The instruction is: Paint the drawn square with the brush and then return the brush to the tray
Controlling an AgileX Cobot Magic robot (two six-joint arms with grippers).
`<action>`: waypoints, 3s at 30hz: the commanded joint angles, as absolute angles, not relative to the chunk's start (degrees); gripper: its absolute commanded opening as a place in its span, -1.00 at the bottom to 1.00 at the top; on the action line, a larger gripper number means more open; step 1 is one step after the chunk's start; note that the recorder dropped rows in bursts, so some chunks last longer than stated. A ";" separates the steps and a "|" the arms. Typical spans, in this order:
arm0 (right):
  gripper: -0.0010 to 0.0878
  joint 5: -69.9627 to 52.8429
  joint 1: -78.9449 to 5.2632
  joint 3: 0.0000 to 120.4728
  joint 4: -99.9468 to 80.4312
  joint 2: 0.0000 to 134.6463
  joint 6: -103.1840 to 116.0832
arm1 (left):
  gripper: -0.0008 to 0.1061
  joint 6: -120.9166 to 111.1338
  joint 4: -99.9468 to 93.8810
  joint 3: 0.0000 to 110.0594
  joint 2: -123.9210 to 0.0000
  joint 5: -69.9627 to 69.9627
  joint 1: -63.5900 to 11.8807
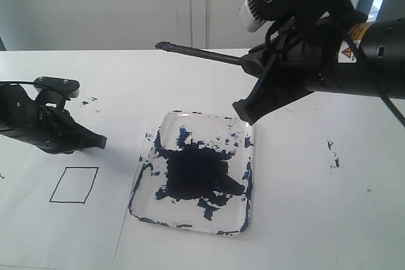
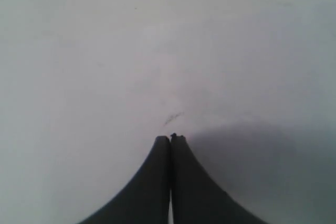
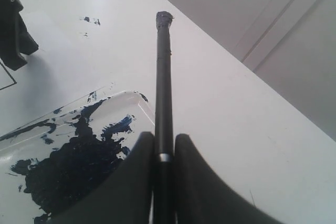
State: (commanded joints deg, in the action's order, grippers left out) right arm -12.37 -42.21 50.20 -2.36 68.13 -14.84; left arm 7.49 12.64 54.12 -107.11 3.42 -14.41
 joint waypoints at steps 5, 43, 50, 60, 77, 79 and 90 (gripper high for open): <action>-0.98 -12.25 -42.21 50.20 -2.36 68.13 -14.84 | -0.99 7.49 12.64 54.12 -107.38 2.71 -15.06; -0.98 -15.14 -42.21 50.20 -0.36 68.23 -14.84 | -0.99 4.34 -9.80 49.09 -88.60 -35.64 -21.78; -0.98 -15.25 -42.21 50.20 0.00 68.23 -14.84 | -0.99 -0.47 -9.93 42.38 -84.11 -35.98 -21.78; -0.98 -17.27 -46.65 50.20 3.57 68.65 -15.43 | -0.03 -4.47 -6.52 29.61 -74.81 -24.25 -21.78; -0.98 -19.34 -60.23 50.20 3.67 76.80 -19.27 | -0.11 -10.74 -14.58 26.30 -75.52 -17.09 -21.78; -0.98 -20.41 -61.40 50.20 3.67 76.80 -20.71 | -0.11 -11.15 -14.58 26.30 -76.34 -16.64 -21.78; -0.98 -21.54 -63.47 50.20 3.67 76.80 -20.84 | -0.11 -13.21 -14.58 25.76 -80.25 -14.38 -21.78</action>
State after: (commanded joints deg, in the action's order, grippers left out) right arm -21.54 -63.47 50.20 3.67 76.80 -20.84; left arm -13.21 -14.58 25.76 -80.25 -14.38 -21.78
